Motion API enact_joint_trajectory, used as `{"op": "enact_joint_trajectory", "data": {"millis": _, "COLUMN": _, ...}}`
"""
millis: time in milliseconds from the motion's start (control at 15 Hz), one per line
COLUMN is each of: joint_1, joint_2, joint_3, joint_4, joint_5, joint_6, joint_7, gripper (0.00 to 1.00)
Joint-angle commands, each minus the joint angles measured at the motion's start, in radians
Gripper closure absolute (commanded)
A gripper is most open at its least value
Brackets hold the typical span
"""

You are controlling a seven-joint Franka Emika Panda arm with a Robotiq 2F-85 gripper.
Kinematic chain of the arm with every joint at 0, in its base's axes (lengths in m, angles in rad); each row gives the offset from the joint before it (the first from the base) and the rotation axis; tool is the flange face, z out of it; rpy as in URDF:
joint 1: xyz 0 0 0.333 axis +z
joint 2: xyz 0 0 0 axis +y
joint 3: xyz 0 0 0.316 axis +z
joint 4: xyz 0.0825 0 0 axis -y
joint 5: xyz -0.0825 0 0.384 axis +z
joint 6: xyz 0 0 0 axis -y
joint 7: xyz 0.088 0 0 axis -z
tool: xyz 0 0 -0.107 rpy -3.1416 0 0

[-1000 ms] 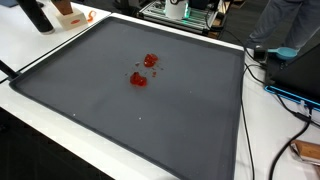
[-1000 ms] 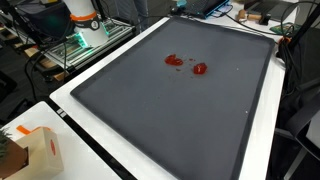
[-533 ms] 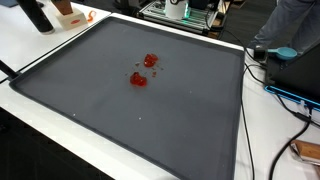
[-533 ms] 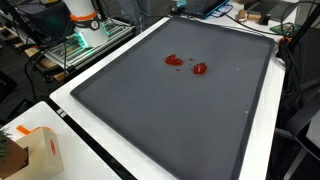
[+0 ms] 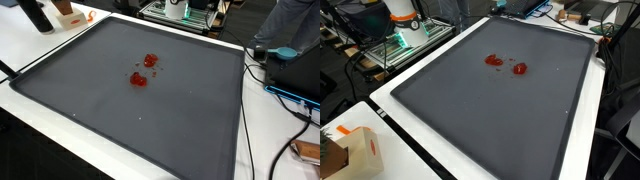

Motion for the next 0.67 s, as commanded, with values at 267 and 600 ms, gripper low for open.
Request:
{"op": "enact_joint_trajectory", "data": {"millis": 267, "joint_1": -0.056, "joint_2": 0.064, "joint_3": -0.135, "joint_4": 0.015, "joint_5": 0.018, "joint_6": 0.070, "joint_7": -0.115, "gripper": 0.97}}
{"op": "enact_joint_trajectory", "data": {"millis": 600, "joint_1": -0.085, "joint_2": 0.235, "joint_3": -0.336, "joint_4": 0.050, "joint_5": 0.097, "joint_6": 0.273, "joint_7": -0.362, "gripper": 0.97}}
